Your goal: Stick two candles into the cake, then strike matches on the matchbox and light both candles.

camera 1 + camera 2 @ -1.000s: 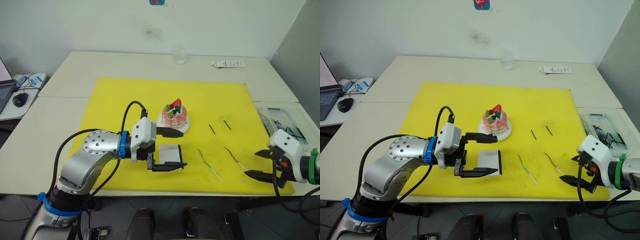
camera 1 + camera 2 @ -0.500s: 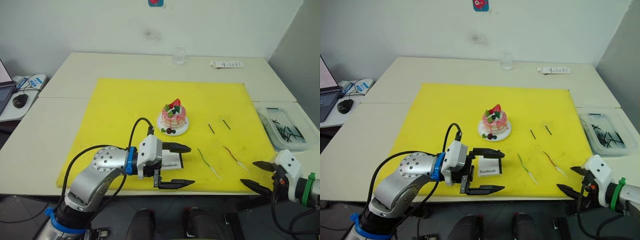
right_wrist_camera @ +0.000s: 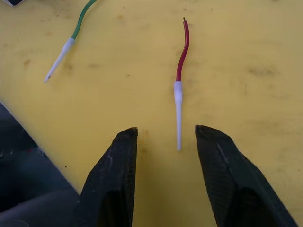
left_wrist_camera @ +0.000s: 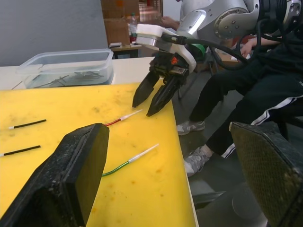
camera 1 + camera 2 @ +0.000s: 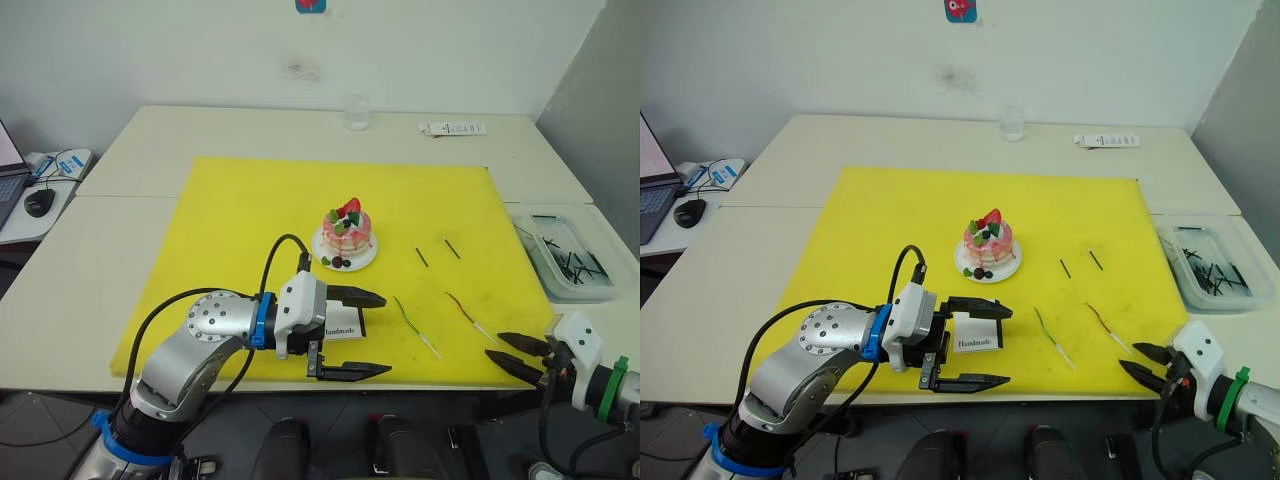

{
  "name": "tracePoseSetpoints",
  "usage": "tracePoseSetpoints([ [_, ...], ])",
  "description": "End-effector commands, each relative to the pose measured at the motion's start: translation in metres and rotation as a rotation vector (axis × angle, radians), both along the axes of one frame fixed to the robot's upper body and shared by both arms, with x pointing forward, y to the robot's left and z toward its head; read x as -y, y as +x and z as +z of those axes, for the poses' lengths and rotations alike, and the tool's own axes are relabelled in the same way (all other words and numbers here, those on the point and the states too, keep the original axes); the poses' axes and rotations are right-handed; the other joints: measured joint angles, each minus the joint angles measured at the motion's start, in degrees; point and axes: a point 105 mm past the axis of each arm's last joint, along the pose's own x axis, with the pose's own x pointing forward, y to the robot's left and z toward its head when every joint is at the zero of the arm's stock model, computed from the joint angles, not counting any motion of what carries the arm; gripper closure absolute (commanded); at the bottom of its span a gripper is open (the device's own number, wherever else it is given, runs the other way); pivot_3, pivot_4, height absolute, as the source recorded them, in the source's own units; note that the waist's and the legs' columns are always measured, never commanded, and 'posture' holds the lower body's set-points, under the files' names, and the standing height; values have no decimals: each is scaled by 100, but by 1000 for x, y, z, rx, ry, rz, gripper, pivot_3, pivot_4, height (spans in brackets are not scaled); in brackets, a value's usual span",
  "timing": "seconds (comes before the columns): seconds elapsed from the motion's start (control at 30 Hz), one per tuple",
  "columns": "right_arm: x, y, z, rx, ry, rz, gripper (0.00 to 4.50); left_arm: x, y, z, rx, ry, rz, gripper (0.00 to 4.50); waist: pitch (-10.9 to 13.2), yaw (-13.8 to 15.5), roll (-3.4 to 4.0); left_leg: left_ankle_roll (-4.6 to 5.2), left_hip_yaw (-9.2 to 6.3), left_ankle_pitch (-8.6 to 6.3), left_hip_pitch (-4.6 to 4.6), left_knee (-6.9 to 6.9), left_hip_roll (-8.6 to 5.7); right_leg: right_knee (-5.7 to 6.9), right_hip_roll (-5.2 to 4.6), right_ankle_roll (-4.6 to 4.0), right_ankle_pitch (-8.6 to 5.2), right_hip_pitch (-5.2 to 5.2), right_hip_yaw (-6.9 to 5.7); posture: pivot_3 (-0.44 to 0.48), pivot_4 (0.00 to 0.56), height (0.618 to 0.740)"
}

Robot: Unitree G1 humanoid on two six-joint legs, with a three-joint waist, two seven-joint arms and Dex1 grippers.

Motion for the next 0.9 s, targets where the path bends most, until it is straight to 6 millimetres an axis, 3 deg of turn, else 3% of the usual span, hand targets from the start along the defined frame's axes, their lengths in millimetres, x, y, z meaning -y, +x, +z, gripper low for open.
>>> tracePoseSetpoints([
  [0.03, -2, 0, 3, 31, -14, 7, 2298, 3, -2, 6, 21, -13, -23, 0, -1, 1, 1, 0, 0, 0, 0, 0, 0, 0, 0, 0, 0, 0, 0, 0, 150, 740],
  [0.4, 10, 2, -9, 13, 21, -57, 2298, 4, -2, 6, 22, -11, -35, 0, -1, 2, 1, 0, -1, 0, 0, 0, -1, -2, 0, 0, 0, 3, 0, 0, 150, 740],
  [0.5, 12, 1, -13, 6, 23, -59, 2920, 4, -3, 5, 23, -9, -36, 0, -1, 1, 1, 0, -1, 0, 2, 3, -3, -2, -2, 0, 0, 5, 0, 0, 150, 740],
  [0.67, 12, 1, -15, 6, 30, -64, 4474, 4, -4, 5, 19, -8, -37, 0, -1, 2, 1, 0, -10, 0, 9, 3, -10, -4, -8, 0, 0, 17, 1, 0, 150, 740],
  [0.83, 9, 5, -9, 25, 10, -54, 4474, 4, -2, 4, 18, -12, -29, 0, -1, 3, 0, 0, -12, 0, 8, 1, -9, -5, -8, -1, -1, 18, 1, 0, 150, 740],
  [0.9, 5, 10, 1, 60, 19, -49, 4474, 4, -1, 3, 17, -16, -22, 0, -1, 0, 1, 0, -12, 0, 9, 1, -9, -4, -8, -1, -1, 18, 1, 0, 150, 740],
])
